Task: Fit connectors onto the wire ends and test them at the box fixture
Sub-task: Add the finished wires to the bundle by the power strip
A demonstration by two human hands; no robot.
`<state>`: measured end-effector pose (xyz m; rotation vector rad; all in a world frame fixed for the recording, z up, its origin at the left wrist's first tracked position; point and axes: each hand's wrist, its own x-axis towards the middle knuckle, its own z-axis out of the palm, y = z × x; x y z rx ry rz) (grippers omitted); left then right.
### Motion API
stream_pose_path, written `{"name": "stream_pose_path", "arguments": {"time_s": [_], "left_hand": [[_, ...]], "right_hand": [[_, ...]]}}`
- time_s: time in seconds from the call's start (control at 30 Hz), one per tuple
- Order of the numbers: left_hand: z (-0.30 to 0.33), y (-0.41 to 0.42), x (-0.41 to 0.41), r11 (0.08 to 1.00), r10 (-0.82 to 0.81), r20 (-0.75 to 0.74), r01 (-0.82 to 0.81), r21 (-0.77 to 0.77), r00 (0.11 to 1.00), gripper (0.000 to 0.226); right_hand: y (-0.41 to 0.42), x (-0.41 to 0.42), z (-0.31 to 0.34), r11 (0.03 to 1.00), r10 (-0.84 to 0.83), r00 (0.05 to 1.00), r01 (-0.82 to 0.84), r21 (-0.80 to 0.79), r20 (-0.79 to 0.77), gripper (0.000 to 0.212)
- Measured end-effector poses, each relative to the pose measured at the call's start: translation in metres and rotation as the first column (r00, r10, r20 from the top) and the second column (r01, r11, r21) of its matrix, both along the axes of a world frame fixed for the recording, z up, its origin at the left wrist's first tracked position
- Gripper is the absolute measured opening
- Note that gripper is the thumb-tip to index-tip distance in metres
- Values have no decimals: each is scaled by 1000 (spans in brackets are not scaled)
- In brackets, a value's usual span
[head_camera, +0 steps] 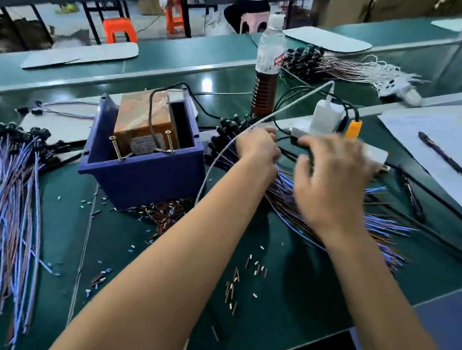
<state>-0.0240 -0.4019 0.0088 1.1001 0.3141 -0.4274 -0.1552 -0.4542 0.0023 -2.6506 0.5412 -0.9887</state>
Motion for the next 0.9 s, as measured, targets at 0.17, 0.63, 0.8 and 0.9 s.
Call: {"name": "stream_pose_path", "arguments": {"time_s": [0.17,0.63,0.8,0.9], "left_hand": [[0,9,7,991,117,159,-105,-84,980,38],[-18,44,-1,204,-463,484,-442,873,742,37],[-32,49,-12,244,-445,512,-451,859,735,45],[-39,52,-14,231,-487,483,-426,875,727,33]], "right_hand": [[5,16,-20,971,224,955,-203,126,-194,30],[14,14,-41,998,65,990,-61,35,-123,20],[15,15,-43,989,99,992,-88,121,-82,11],[15,16,-46,986,95,993,-84,146,-74,14]]}}
